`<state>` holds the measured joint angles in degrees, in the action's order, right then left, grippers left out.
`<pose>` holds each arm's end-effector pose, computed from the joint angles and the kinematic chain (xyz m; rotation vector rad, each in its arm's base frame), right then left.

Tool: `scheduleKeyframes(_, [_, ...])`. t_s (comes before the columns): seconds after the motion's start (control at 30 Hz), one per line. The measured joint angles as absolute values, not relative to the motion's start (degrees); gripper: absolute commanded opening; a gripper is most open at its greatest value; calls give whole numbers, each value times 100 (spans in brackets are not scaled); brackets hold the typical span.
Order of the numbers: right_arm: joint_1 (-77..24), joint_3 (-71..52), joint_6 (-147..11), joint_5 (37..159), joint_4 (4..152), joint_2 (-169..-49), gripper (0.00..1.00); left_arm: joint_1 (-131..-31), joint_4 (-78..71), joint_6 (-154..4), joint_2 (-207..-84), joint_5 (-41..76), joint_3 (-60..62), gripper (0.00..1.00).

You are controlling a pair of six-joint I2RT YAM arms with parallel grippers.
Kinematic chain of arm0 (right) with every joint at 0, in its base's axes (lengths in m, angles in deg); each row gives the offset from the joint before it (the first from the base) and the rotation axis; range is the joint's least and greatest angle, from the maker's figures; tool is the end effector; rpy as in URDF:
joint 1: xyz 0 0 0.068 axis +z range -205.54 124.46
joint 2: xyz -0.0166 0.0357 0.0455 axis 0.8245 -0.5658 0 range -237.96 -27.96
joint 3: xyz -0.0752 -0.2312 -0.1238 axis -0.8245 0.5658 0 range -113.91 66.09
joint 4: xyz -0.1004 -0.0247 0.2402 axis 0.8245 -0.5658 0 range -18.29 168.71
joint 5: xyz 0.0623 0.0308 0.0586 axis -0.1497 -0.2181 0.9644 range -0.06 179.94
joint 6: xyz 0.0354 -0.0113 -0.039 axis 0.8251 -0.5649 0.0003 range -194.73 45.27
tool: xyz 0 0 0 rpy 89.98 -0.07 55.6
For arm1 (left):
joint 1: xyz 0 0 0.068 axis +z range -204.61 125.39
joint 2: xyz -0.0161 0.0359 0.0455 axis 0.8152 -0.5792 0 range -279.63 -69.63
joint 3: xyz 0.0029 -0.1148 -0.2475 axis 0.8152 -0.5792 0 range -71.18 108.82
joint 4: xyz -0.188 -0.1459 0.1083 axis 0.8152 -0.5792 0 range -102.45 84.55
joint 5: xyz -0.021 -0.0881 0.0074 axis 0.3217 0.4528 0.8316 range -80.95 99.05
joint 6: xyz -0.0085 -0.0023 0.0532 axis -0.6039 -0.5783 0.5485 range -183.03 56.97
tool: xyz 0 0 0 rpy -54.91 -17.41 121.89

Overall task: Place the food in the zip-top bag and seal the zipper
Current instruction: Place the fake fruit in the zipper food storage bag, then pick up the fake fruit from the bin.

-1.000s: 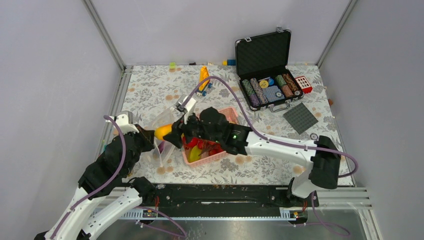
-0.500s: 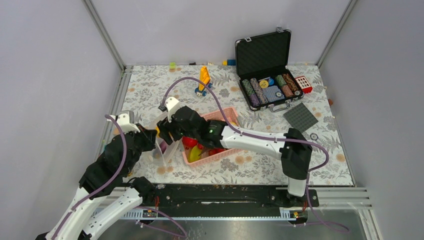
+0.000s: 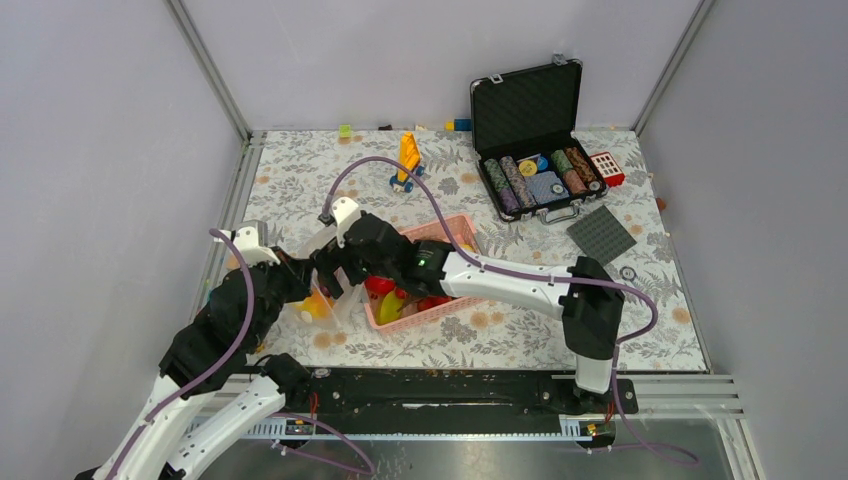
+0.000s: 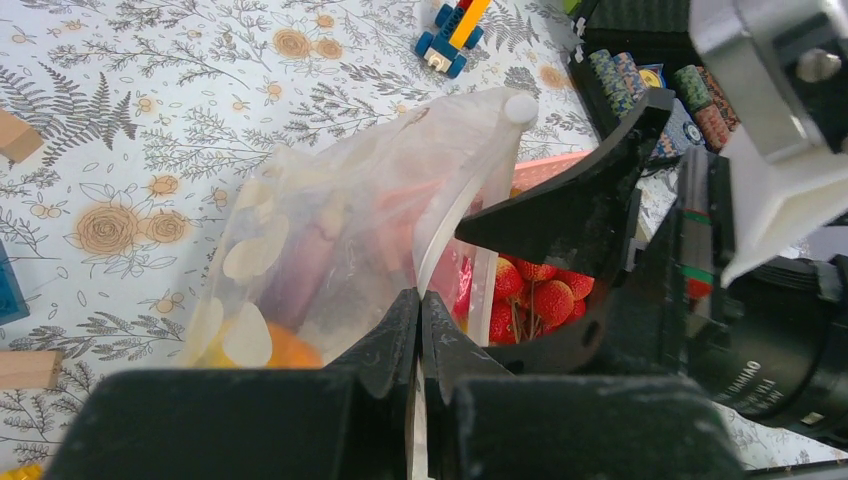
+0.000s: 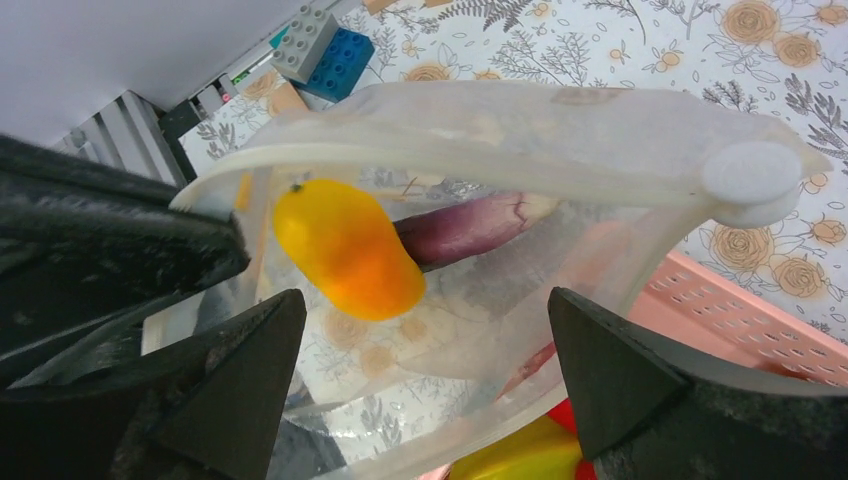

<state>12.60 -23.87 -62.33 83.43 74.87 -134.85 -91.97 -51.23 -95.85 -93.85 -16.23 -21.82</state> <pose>0.1717 0.4169 0.3134 -0.8742 1.8226 0.8137 0.0687 -0.0334 0.3428 -0.2184 1.9033 -0.4056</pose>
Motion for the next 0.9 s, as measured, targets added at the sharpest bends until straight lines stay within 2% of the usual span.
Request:
scheduleKeyframes(0.17, [1262, -2035, -6283, 8538, 7592, -13103, 100, -9138, -5123, -9587, -9383, -1623, -2182, 0])
scheduleKeyframes(0.6, [1092, 232, -6264, 8295, 8394, -10845, 100, -9016, -5123, -9587, -9375, -1620, -2184, 0])
scheduleKeyframes(0.77, [362, 468, -5800, 8291, 7997, -10718, 100, -8976, -5123, -9587, -9375, -1620, -2184, 0])
scheduleKeyframes(0.9, [3, 477, -5553, 7675, 7218, -10720, 100, -8957, -5123, -9587, -9375, -1614, -2184, 0])
